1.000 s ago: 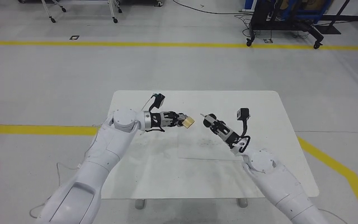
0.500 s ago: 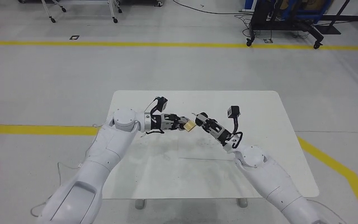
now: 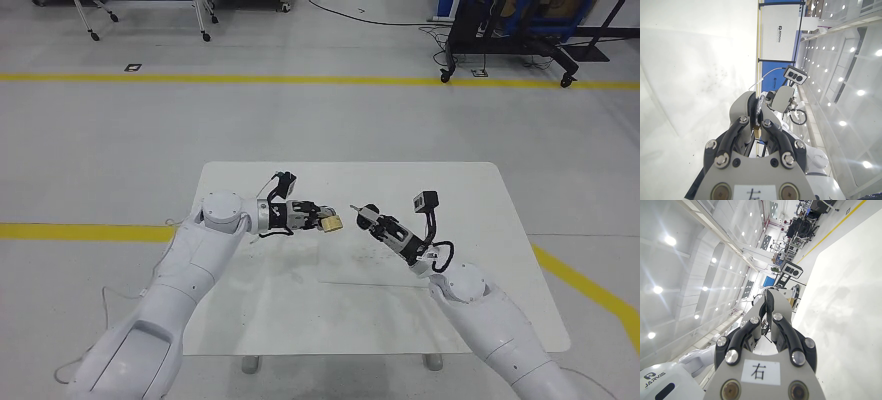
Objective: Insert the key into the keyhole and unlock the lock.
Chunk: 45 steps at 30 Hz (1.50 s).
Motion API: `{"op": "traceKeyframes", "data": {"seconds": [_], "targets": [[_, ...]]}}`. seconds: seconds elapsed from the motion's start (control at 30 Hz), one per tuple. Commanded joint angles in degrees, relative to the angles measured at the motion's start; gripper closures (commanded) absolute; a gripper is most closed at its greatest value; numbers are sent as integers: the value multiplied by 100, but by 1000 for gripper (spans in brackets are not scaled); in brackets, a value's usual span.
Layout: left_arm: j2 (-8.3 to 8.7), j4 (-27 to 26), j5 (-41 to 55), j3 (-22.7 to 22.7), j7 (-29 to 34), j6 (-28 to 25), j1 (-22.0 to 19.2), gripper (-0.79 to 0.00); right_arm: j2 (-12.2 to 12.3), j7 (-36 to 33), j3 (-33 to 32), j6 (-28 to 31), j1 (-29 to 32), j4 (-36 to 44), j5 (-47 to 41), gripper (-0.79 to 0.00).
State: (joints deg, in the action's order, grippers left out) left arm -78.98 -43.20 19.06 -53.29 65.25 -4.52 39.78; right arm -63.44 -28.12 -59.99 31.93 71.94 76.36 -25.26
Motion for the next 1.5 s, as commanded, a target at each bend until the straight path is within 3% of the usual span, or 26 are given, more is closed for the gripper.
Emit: {"op": "traceKeyframes", "data": {"seconds": [0.0, 0.1, 0.27, 0.5, 0.63, 0.97, 1.23, 1.47], "targets": [[0, -2, 3, 0, 3, -2, 1, 0, -1, 3, 6, -1, -4, -5, 2, 0], [-2, -7, 21, -1, -17, 14, 26, 0, -1, 3, 6, -1, -4, -5, 2, 0], [-20, -139, 395, -11, 126, 579, 236, 0, 43, -143, -161, -292, 311, 454, -229, 0], [-64, -145, 931, -63, 249, 977, 345, 0, 242, -387, -844, -2243, 926, 1322, -505, 0], [-89, 45, 1331, -164, 258, 1237, 303, 0, 354, -609, -1233, -3110, 1424, 2272, -508, 0], [-92, 23, 1339, -180, 142, 1203, 309, 0, 362, -648, -1272, -3153, 1465, 2356, -539, 0], [-21, -568, 955, -215, -427, 1024, 591, 0, 226, 676, -687, -4000, 1337, 2587, -84, 0], [73, -1036, 332, -295, -1025, 582, 780, 0, 40, 1690, -258, -3913, 1182, 2424, -296, 0]]}}
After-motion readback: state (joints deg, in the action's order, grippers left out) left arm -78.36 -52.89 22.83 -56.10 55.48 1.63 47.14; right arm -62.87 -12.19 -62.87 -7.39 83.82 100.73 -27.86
